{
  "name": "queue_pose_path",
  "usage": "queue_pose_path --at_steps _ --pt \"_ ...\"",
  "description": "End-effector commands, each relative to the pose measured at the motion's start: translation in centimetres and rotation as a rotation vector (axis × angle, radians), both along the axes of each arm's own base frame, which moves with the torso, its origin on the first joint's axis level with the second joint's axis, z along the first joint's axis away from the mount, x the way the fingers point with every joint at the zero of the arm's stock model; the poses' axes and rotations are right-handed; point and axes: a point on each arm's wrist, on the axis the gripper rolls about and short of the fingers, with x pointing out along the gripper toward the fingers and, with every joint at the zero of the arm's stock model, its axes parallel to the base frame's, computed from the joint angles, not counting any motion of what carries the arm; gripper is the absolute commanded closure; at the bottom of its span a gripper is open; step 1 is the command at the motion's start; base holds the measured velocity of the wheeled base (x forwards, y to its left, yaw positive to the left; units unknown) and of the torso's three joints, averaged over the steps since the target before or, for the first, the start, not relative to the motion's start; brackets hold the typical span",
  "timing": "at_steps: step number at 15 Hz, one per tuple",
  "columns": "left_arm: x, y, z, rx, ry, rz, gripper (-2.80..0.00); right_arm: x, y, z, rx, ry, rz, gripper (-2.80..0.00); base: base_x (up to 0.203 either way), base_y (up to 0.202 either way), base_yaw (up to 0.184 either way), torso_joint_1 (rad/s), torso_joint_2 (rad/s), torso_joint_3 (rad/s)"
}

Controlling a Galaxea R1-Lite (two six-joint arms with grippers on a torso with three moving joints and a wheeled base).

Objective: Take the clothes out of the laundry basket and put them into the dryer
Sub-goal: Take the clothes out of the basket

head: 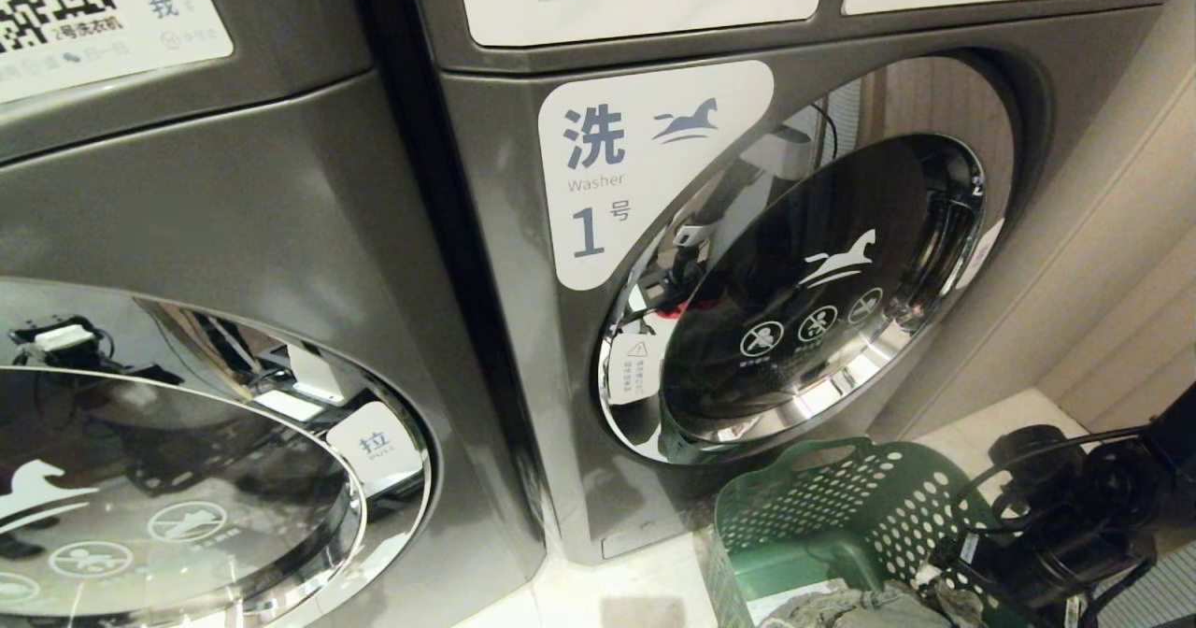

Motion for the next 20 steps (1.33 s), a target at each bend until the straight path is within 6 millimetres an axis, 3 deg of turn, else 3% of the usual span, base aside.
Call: queue_pose_path --at_steps 1,12,20 --pt "0.0 0.0 0.0 0.000 -0.001 0.000 0.00 -0.2 0.0 0.2 0.000 -0.005 -0.004 -2.80 0.000 0.000 0.000 0.000 0.00 0.000" --pt "0.0 0.0 0.0 0.000 0.001 0.000 0.00 -0.3 0.0 -0.4 -0.022 0.023 -0.024 -2.80 0.000 0.000 0.000 0.000 0.00 0.000" --pt "0.0 0.0 0.0 0.000 -0.001 0.000 0.00 0.7 -0.1 -2.0 0.001 0.005 -0.033 -2.80 0.000 0.000 0.000 0.000 0.00 0.000"
